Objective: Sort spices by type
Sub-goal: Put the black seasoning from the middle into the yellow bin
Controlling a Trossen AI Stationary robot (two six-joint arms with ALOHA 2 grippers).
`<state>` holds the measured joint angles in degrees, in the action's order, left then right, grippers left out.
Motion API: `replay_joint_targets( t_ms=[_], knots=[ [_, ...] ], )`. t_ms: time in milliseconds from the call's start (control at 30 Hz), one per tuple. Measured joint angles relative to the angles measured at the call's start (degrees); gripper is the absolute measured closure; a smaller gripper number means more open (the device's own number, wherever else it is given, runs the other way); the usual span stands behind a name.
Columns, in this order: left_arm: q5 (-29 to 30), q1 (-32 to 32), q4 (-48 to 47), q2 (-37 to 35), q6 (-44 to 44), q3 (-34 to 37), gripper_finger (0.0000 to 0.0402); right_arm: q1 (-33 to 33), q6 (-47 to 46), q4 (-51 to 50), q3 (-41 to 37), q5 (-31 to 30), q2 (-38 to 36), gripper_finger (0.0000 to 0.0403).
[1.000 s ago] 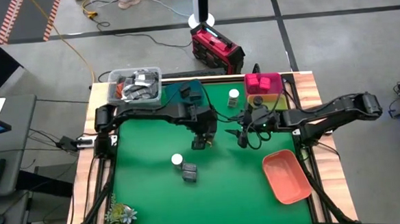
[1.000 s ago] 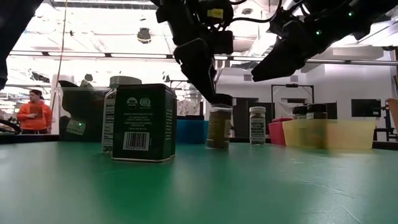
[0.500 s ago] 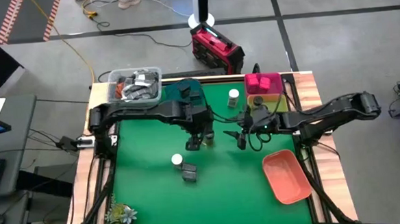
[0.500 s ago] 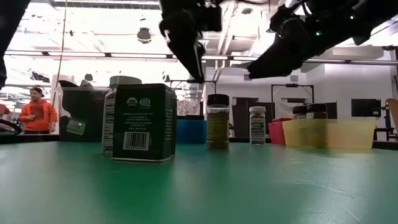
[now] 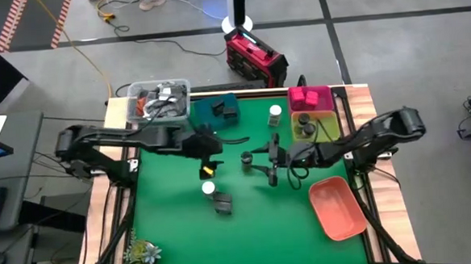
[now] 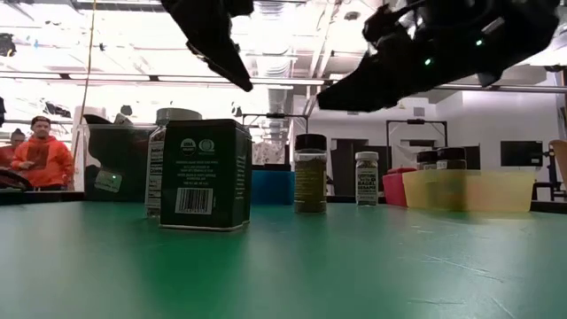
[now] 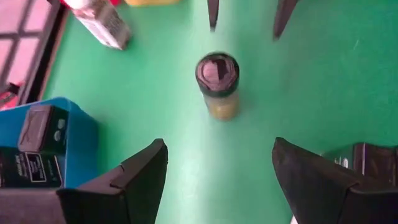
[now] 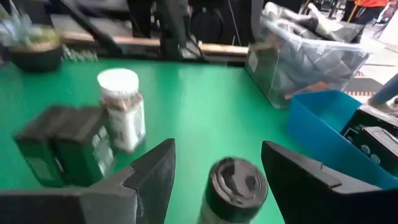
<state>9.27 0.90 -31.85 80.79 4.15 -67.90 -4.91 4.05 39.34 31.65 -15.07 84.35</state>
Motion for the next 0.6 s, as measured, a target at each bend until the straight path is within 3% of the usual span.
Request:
replay_joint_targets(
  t_ms=[300,600],
  knots=[
    [5.25,-3.26,5.18,-9.66,-5.31,8.65,0.0124,3.50,1.09,0.08,6.63,0.07,8.87,0.0135],
    [9.07,-6.75,5.22,-11.44,-8.12,11.08,0.0124,4.37,-0.54,-3.15,8.23,0.21,10.47,0.0135]
  ],
)
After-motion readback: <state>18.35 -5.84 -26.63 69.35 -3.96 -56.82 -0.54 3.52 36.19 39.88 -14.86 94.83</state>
